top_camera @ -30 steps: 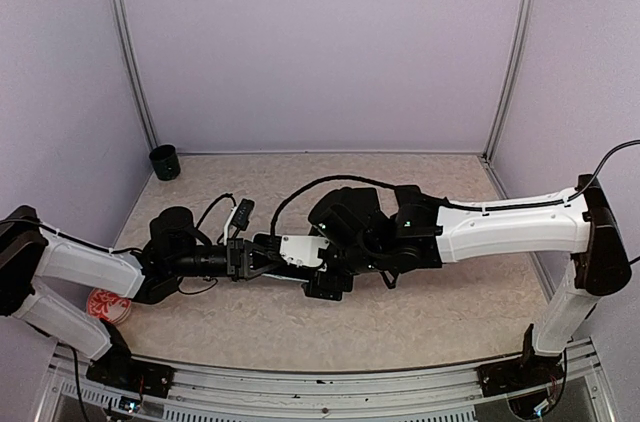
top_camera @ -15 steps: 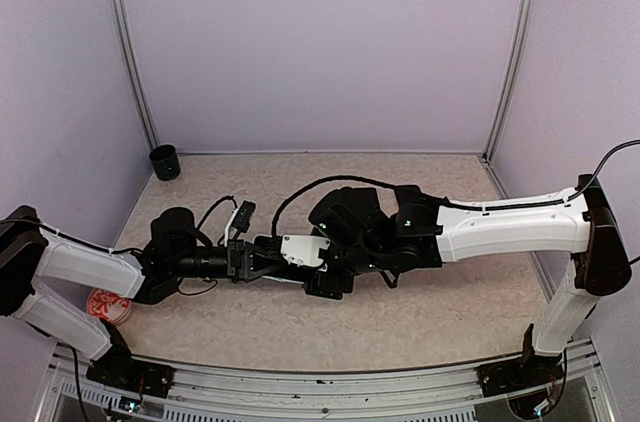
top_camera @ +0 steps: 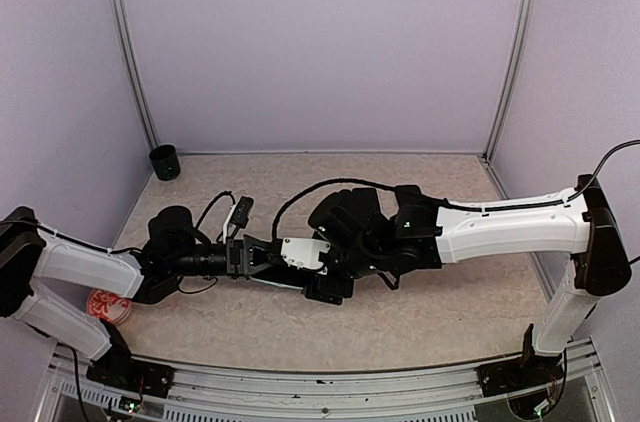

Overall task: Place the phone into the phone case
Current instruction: Pass from the left arm to the right, then place the phone with the phone case at the center of the board.

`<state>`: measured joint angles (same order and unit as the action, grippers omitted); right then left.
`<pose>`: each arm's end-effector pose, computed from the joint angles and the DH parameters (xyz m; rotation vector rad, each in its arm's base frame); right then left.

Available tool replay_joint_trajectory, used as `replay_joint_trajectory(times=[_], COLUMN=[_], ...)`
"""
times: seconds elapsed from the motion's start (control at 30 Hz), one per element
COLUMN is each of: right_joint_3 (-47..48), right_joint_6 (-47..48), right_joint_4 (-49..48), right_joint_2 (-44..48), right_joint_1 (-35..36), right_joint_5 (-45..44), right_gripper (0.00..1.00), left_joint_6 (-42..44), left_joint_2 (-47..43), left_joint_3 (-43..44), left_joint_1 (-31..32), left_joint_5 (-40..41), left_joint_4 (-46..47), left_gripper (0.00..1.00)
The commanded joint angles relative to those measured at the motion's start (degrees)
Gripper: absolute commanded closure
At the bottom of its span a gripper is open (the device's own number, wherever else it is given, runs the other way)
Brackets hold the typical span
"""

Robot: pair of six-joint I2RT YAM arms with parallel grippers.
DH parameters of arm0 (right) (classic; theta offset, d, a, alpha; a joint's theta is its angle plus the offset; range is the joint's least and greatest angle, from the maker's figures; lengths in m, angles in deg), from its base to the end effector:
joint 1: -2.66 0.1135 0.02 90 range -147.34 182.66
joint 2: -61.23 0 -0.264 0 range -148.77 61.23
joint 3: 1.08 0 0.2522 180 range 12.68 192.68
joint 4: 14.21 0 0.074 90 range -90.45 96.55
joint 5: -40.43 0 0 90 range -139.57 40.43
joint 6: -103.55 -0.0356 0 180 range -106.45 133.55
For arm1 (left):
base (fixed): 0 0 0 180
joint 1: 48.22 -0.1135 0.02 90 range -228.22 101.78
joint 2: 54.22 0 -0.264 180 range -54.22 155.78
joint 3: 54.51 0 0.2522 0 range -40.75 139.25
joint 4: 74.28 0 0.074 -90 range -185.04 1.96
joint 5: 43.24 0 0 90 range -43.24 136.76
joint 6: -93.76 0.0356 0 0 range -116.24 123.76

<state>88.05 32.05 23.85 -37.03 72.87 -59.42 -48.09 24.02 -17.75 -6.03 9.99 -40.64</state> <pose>0.1347 0.3565 0.2547 -1.6124 1.7645 0.2231 0.1759 -0.1882 0.1909 0.3981 1.9870 -1.6824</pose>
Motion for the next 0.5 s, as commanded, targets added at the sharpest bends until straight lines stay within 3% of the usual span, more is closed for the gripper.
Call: replay_joint_trajectory(times=[0.0,0.33,0.47], right_joint_3=[-0.41,-1.70,1.06], right_joint_6=[-3.34,-9.26,-14.84], right_joint_4=[-3.14,-6.34,-6.40], right_joint_2=[1.30,2.47,-0.27], right_joint_1=[0.55,-1.69,-4.14], right_joint_5=[0.45,-3.73,-6.14], right_gripper=[0.54,0.59,0.56], left_joint_6=[1.70,1.68,1.72], left_joint_2=[-1.99,-10.65,-16.62], left_joint_3=[1.19,-2.95,-5.14], left_joint_1=[0.00,-4.84,-7.20], left_joint_5=[1.67,12.05,17.66], left_joint_4=[0.33,-6.51,-11.01], left_gripper=[0.05,0.01,0.01])
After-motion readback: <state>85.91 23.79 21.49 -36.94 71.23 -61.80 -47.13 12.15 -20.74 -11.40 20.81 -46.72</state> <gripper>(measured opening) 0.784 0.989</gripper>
